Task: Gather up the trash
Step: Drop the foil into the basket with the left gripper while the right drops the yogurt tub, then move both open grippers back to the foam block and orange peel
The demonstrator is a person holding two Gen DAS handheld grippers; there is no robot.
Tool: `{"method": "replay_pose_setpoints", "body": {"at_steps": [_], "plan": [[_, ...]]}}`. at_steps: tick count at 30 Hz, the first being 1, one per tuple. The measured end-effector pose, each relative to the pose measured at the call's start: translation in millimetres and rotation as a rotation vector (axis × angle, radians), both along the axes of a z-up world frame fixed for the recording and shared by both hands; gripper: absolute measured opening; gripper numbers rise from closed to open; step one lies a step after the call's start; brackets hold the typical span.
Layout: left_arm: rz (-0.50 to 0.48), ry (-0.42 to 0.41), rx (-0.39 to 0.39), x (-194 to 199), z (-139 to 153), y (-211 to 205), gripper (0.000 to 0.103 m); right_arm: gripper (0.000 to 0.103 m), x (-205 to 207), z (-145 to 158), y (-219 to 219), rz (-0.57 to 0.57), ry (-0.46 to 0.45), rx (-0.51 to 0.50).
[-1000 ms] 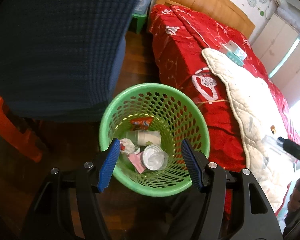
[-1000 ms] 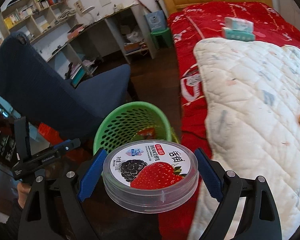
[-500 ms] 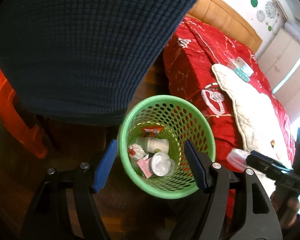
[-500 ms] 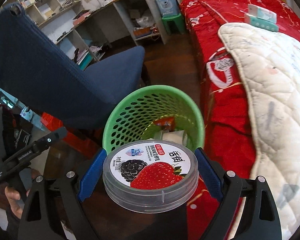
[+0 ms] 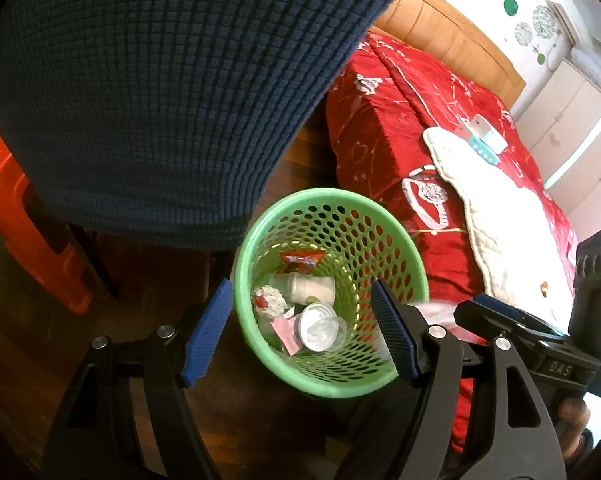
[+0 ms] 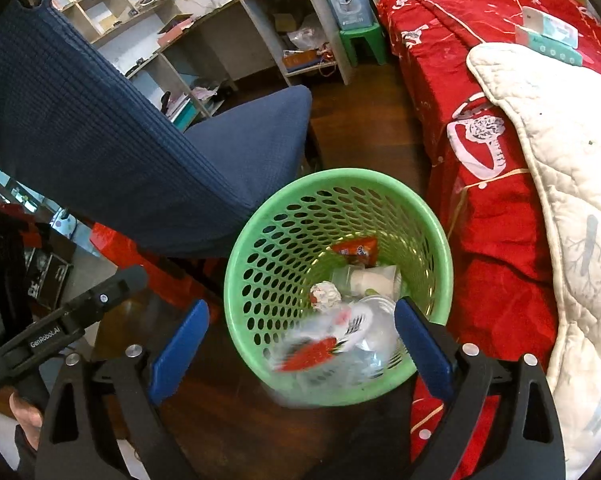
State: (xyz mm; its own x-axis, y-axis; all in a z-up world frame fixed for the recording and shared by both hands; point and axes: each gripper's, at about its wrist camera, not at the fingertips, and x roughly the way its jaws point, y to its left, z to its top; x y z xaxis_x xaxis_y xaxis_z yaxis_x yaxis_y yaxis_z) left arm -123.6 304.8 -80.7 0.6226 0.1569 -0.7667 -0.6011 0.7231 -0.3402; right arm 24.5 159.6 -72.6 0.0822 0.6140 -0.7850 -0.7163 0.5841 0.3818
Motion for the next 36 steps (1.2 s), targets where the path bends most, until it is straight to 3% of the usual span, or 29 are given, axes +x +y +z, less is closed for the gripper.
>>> {"method": "replay_pose_setpoints", "body": {"at_steps": [12, 24, 36], "plan": [[-0.077, -0.005, 0.006, 22.0, 6.0, -26.2, 0.073, 0.092, 14.8, 11.8, -56.8, -0.096, -0.033, 0.004], [-0.21, 0.001, 0.02, 62.7, 12.2, -71.9, 0.075, 0.092, 39.8, 24.8, -158.2, -0.297, -0.111, -0.041], [-0.346, 0.031, 0.037, 109.6, 13.3, -124.6, 0.076, 0.092, 92.0, 28.2, -283.1, -0.555, -0.16, -0.13]]}}
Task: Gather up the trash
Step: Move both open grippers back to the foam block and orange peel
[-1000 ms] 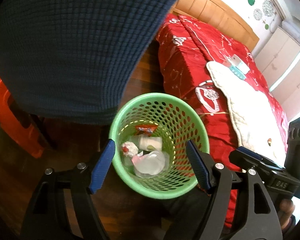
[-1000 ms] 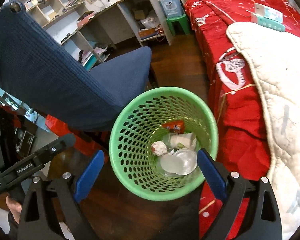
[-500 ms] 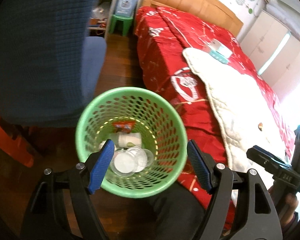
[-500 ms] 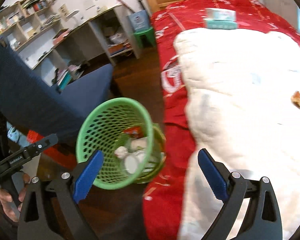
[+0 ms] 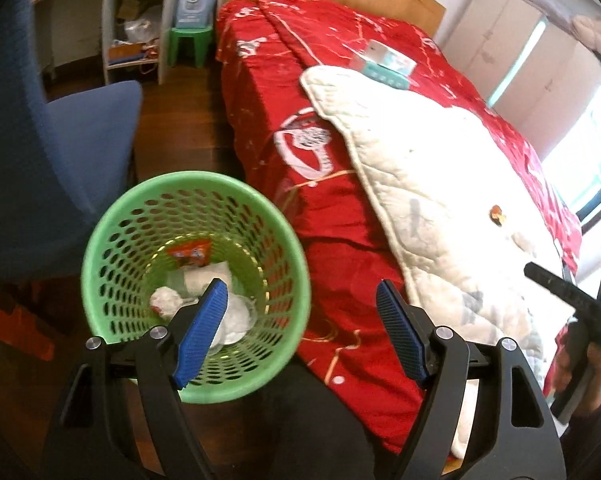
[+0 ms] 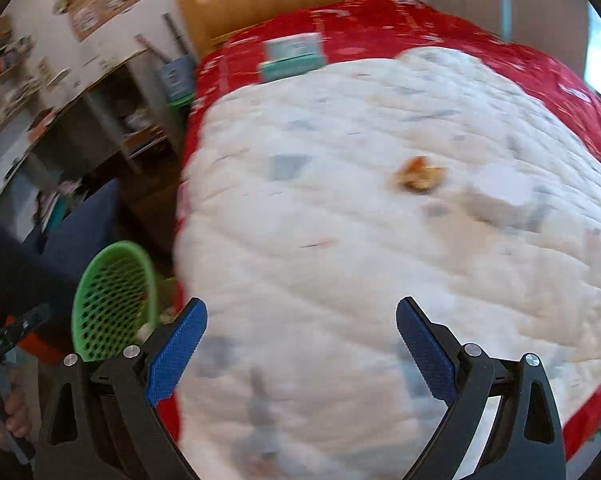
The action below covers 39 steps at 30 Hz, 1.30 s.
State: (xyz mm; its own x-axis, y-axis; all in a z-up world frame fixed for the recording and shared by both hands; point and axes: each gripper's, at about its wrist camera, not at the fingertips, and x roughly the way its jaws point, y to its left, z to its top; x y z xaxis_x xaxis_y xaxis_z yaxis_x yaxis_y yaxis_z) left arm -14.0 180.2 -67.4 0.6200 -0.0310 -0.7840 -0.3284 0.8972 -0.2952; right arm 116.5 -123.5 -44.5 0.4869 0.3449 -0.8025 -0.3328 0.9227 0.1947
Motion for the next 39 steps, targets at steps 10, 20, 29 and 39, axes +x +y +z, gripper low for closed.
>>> {"method": "replay_pose_setpoints", "body": {"at_steps": [10, 20, 29, 39], "plan": [[-0.083, 0.015, 0.017, 39.4, -0.6, -35.7, 0.076, 0.092, 59.6, -9.0, -78.7, -0.189, -0.012, -0.051], [-0.143, 0.022, 0.029, 77.0, -1.0, -61.0, 0.076, 0.092, 113.0, -26.4, -95.6, -0.256, -0.005, -0.123], [-0.209, 0.012, 0.039, 113.4, 2.6, -90.4, 0.076, 0.082, 146.8, -43.1, -99.2, -0.293, 0.023, -0.156], [-0.386, -0.024, 0.065, 169.8, 7.3, -157.3, 0.076, 0.07, 138.2, -30.9, -113.1, -0.261, 0.003, -0.127]]}}
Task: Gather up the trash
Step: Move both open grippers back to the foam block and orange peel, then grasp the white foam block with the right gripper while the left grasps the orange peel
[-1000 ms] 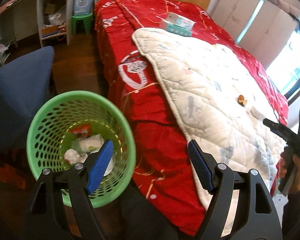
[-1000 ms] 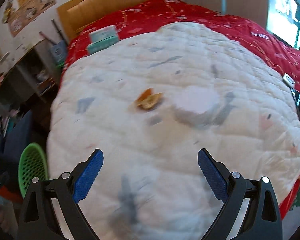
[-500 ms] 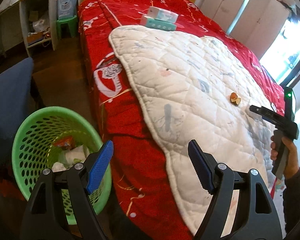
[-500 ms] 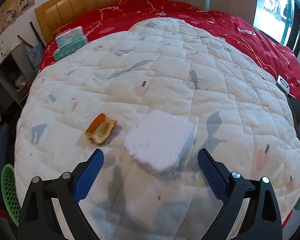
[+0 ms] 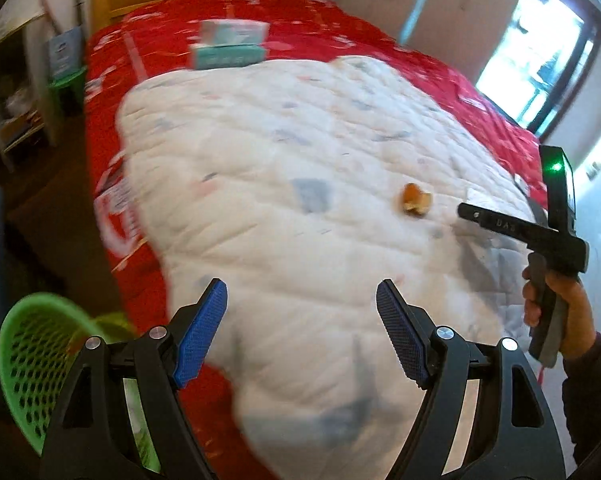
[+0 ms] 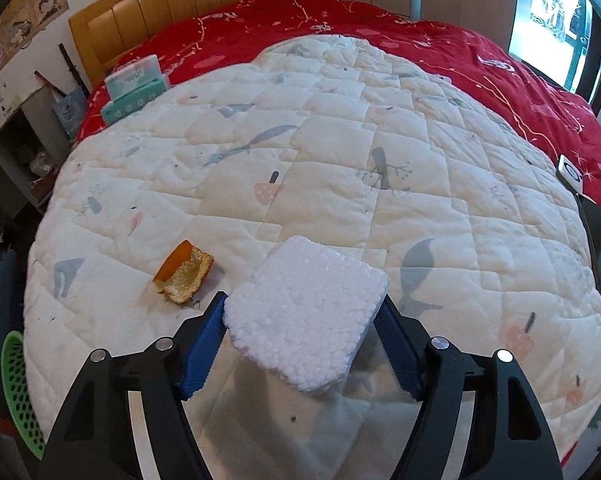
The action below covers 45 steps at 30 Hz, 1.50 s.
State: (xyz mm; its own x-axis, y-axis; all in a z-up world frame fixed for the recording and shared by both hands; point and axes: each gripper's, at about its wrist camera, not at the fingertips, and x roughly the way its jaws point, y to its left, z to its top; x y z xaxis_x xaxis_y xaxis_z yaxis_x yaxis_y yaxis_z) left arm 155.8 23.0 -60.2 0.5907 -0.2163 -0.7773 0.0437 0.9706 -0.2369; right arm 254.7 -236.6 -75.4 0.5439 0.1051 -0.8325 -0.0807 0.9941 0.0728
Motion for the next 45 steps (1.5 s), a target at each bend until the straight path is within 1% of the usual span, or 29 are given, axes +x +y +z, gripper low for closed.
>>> {"method": "replay_pose_setpoints", "body": {"at_steps": [7, 11, 12, 16, 18, 21, 23, 26, 27, 29, 30, 31, 37, 42, 45], "plan": [[-0.127, -0.015, 0.012, 42.1, -6.5, -54.2, 0.076, 0.07, -26.0, 24.5, -17.8, 0.029, -0.039, 0.018], [-0.177, 0.004, 0.001, 66.5, -15.8, -81.8, 0.076, 0.07, -43.5, 33.0, -29.0, 0.036, -0.061, 0.018], [-0.183, 0.008, 0.005, 73.6, -18.7, -88.4, 0.074, 0.07, -47.2, 34.1, -31.7, 0.035, -0.063, 0.023], [-0.209, 0.019, 0.007, 94.8, -28.5, -109.3, 0.07, 0.07, -61.1, 35.8, -44.3, 0.022, -0.07, 0.055], [-0.229, 0.026, 0.021, 106.6, -34.7, -121.4, 0.07, 0.07, -66.1, 35.1, -48.9, 0.019, -0.069, 0.066], [-0.251, 0.039, 0.045, 119.5, -44.1, -133.8, 0.066, 0.07, -71.8, 31.6, -54.6, 0.015, -0.063, 0.076], [-0.252, 0.052, 0.06, 128.1, -50.2, -139.0, 0.061, 0.07, -75.0, 28.1, -56.2, 0.013, -0.056, 0.081], [-0.247, 0.063, 0.066, 138.8, -57.3, -143.9, 0.06, 0.07, -79.3, 23.8, -57.4, 0.013, -0.05, 0.078], [-0.249, 0.062, 0.067, 140.1, -58.0, -144.7, 0.06, 0.07, -80.6, 22.4, -57.9, 0.013, -0.048, 0.078], [-0.251, 0.057, 0.085, 142.7, -59.7, -147.2, 0.054, 0.07, -82.1, 19.6, -57.9, 0.012, -0.043, 0.079], [-0.253, 0.053, 0.088, 143.5, -59.7, -148.1, 0.047, 0.07, -82.7, 18.4, -57.8, 0.01, -0.04, 0.082], [-0.258, 0.051, 0.082, 144.1, -59.3, -148.3, 0.037, 0.07, -83.3, 17.5, -57.7, 0.009, -0.038, 0.086], [-0.245, 0.025, 0.063, 131.6, -51.7, -141.6, 0.029, 0.07, -92.0, 21.5, -51.5, 0.017, -0.045, 0.097], [-0.224, -0.022, 0.038, 102.8, -30.2, -123.8, 0.028, 0.07, -104.6, 28.4, -38.5, 0.033, -0.057, 0.105], [-0.198, -0.046, 0.015, 80.7, -14.1, -104.5, 0.028, 0.07, -116.1, 34.0, -26.8, 0.049, -0.067, 0.111]]}}
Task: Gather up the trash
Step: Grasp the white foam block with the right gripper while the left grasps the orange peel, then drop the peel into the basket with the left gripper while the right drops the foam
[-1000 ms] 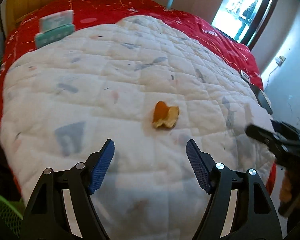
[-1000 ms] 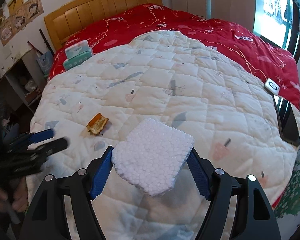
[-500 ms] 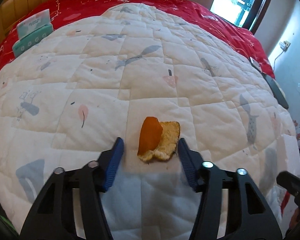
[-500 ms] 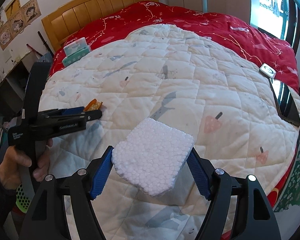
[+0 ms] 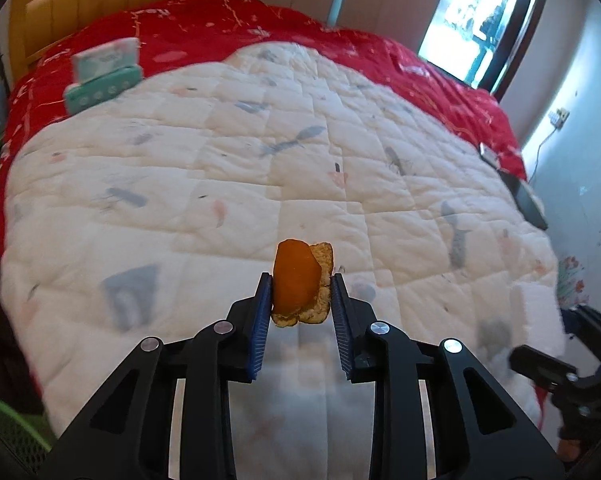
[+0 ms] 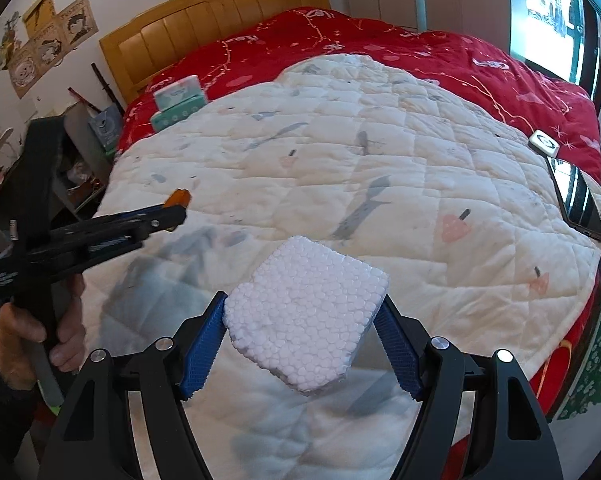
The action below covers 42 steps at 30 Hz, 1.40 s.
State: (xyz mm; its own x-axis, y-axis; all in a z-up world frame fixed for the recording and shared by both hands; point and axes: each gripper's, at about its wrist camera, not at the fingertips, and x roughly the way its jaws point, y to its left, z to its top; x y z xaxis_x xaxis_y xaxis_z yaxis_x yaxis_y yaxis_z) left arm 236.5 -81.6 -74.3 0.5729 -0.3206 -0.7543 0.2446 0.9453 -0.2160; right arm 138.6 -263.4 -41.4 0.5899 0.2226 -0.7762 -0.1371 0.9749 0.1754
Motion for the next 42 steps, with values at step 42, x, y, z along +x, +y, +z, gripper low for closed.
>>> {"method": "replay_pose_setpoints", "body": {"at_steps": [42], "plan": [[0.622, 0.034, -0.011, -268.5, 4.1, 288.5, 0.03, 0.07, -97.6, 18.8, 235.5, 0.452, 0.001, 0.048]]}}
